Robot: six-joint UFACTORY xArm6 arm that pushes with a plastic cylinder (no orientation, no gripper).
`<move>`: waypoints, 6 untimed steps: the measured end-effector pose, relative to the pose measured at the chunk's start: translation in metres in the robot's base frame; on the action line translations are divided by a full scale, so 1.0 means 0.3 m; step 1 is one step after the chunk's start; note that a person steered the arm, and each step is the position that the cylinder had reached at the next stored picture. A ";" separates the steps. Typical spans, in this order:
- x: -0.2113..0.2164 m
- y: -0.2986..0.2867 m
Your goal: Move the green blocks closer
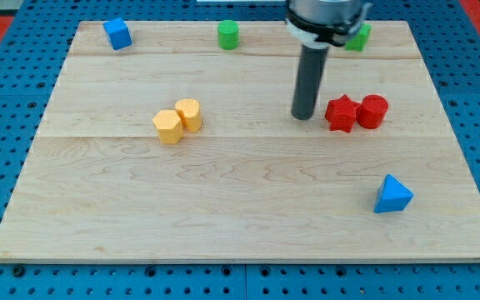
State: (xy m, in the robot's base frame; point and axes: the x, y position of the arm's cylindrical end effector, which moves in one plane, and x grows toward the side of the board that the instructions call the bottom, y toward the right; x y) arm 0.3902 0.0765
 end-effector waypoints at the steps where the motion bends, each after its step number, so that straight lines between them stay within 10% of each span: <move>1: -0.214 0.177; 3: -0.452 0.570; 6: -0.599 0.156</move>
State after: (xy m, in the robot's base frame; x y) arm 0.2105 0.1232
